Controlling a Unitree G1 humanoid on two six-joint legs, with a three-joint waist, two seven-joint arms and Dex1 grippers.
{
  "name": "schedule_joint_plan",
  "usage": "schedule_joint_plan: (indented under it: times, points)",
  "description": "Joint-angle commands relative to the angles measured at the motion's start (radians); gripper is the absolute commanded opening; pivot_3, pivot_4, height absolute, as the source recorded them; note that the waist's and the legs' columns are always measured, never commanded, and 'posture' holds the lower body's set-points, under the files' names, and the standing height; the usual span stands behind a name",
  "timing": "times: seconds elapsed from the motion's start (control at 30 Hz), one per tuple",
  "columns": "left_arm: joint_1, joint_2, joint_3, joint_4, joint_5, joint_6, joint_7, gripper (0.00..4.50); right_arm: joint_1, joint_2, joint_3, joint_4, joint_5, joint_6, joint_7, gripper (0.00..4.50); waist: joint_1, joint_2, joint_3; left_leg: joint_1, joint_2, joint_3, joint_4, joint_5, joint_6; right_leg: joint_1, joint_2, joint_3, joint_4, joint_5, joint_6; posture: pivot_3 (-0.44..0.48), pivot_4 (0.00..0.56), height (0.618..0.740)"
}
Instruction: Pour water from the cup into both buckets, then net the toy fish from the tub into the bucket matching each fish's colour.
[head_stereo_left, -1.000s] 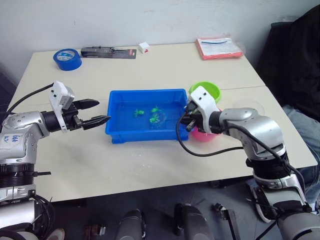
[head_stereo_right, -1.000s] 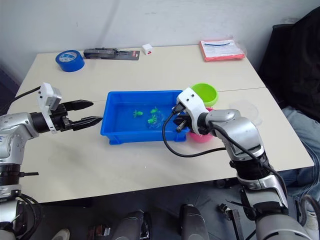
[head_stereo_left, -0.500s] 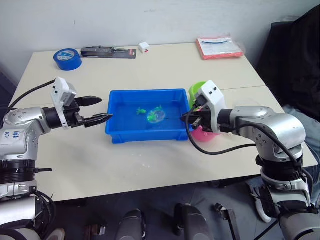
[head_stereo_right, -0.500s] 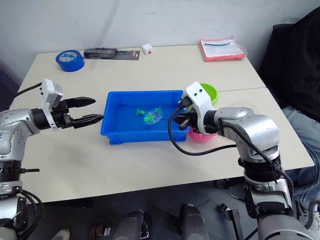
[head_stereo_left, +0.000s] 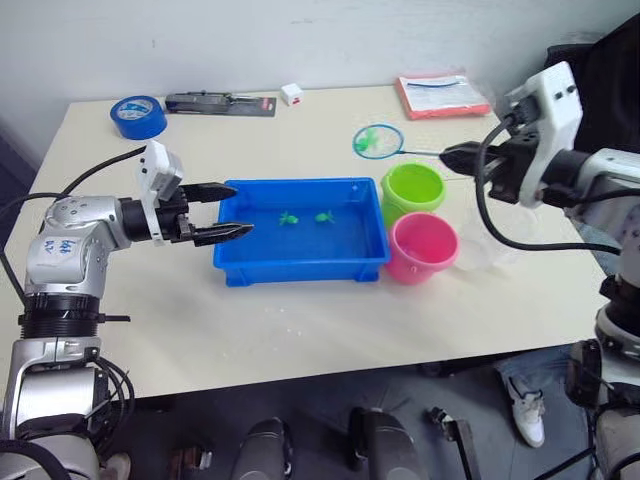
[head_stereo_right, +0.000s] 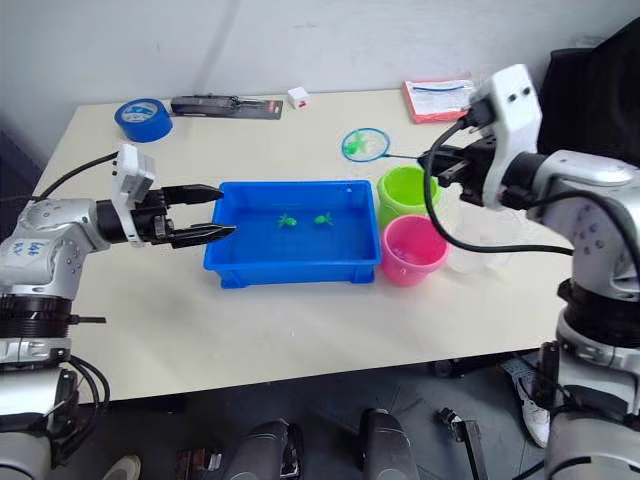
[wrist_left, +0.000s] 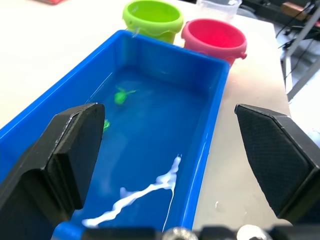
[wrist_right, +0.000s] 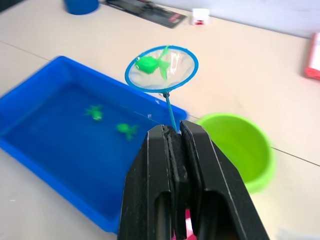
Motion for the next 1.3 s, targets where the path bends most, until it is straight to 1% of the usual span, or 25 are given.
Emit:
schedule_joint_plan:
  times: [0.03, 0.17, 0.3, 0.43, 0.5, 0.57, 0.67, 0.8, 0.97, 1.03, 1.13, 1.3]
  points:
    - [-0.043, -0.008, -0.002, 0.02, 0.012, -0.034, -0.012, 4.48, 0.014, -0.064, 0.002, 0.009, -0.021, -0.069, 0.005, 0.78, -0.003, 0.0, 0.0, 0.0, 0.0, 0.0, 0.0, 0.0, 0.0, 0.0, 0.0, 0.0, 0.0, 0.0, 0.0, 0.0, 0.15, 0.737]
    - [-0.062, -0.019, -0.01, 0.049, 0.023, -0.054, -0.018, 4.48, 0.079, -0.155, 0.074, 0.017, -0.084, -0.165, 0.019, 0.78, -0.003, 0.0, 0.0, 0.0, 0.0, 0.0, 0.0, 0.0, 0.0, 0.0, 0.0, 0.0, 0.0, 0.0, 0.0, 0.0, 0.15, 0.737]
    - [-0.078, -0.028, -0.015, 0.073, 0.033, -0.066, -0.025, 4.48, 0.115, -0.176, 0.179, 0.021, -0.173, -0.286, 0.003, 0.78, -0.005, 0.0, 0.0, 0.0, 0.0, 0.0, 0.0, 0.0, 0.0, 0.0, 0.0, 0.0, 0.0, 0.0, 0.0, 0.0, 0.15, 0.737]
    - [-0.092, -0.04, -0.021, 0.089, 0.042, -0.075, -0.03, 4.48, 0.153, -0.207, 0.358, 0.026, -0.348, -0.471, 0.0, 0.78, -0.004, 0.0, 0.0, 0.0, 0.001, 0.0, 0.001, 0.0, 0.0, 0.0, 0.0, 0.0, 0.0, 0.0, 0.0, 0.0, 0.15, 0.737]
    - [-0.095, -0.041, -0.022, 0.094, 0.044, -0.078, -0.033, 4.48, 0.163, -0.235, 0.445, 0.032, -0.463, -0.576, -0.006, 0.78, -0.004, 0.0, 0.0, 0.0, 0.002, 0.0, 0.001, 0.0, 0.0, 0.0, -0.001, 0.0, 0.0, 0.0, 0.0, 0.0, 0.15, 0.737]
    - [-0.096, -0.041, -0.021, 0.095, 0.045, -0.078, -0.036, 4.48, 0.171, -0.255, 0.495, 0.042, -0.551, -0.649, -0.009, 0.78, -0.003, 0.0, 0.0, 0.0, 0.001, 0.0, 0.001, 0.0, 0.0, 0.0, -0.001, 0.0, 0.0, 0.0, 0.0, 0.0, 0.15, 0.737]
    - [-0.094, -0.04, -0.018, 0.094, 0.045, -0.078, -0.039, 4.48, 0.182, -0.266, 0.519, 0.055, -0.629, -0.722, -0.005, 0.78, -0.003, 0.0, 0.0, -0.001, 0.003, 0.0, 0.002, 0.0, 0.0, 0.0, -0.001, -0.001, 0.0, 0.0, 0.0, 0.0, 0.15, 0.737]
    - [-0.076, -0.034, -0.011, 0.078, 0.041, -0.07, -0.035, 4.48, 0.2, -0.328, 0.571, 0.052, -0.818, -0.919, -0.012, 0.78, -0.003, 0.0, 0.0, -0.001, 0.004, -0.001, 0.002, 0.0, 0.0, 0.0, -0.001, -0.001, 0.0, 0.0, 0.0, 0.0, 0.15, 0.737]
    - [-0.078, -0.037, -0.011, 0.081, 0.042, -0.072, -0.033, 4.48, 0.224, -0.362, 0.559, 0.059, -0.95, -1.063, 0.001, 0.78, -0.003, 0.0, 0.0, -0.001, 0.004, 0.0, 0.003, 0.0, 0.0, 0.0, 0.0, -0.001, 0.0, 0.0, 0.0, 0.0, 0.15, 0.737]
    - [-0.08, -0.037, -0.011, 0.083, 0.043, -0.074, -0.033, 4.48, 0.23, -0.364, 0.549, 0.06, -0.978, -1.104, 0.008, 0.78, -0.003, 0.0, 0.0, -0.001, 0.004, 0.0, 0.003, 0.0, 0.0, 0.0, 0.0, -0.001, -0.001, 0.0, 0.0, 0.0, 0.15, 0.737]
    - [-0.082, -0.04, -0.012, 0.086, 0.043, -0.076, -0.033, 4.48, 0.238, -0.384, 0.549, 0.057, -1.07, -1.192, -0.013, 0.78, -0.004, 0.0, 0.0, -0.001, 0.004, 0.0, 0.003, 0.0, 0.0, 0.0, 0.0, -0.001, 0.0, 0.0, 0.0, 0.0, 0.15, 0.737]
    - [-0.084, -0.043, -0.012, 0.088, 0.043, -0.076, -0.031, 4.48, 0.262, -0.361, 0.523, 0.068, -1.129, -1.244, -0.016, 0.78, -0.003, 0.0, 0.0, -0.002, 0.004, 0.0, 0.003, 0.0, 0.0, 0.0, 0.0, -0.001, 0.0, 0.0, 0.0, 0.0, 0.15, 0.737]
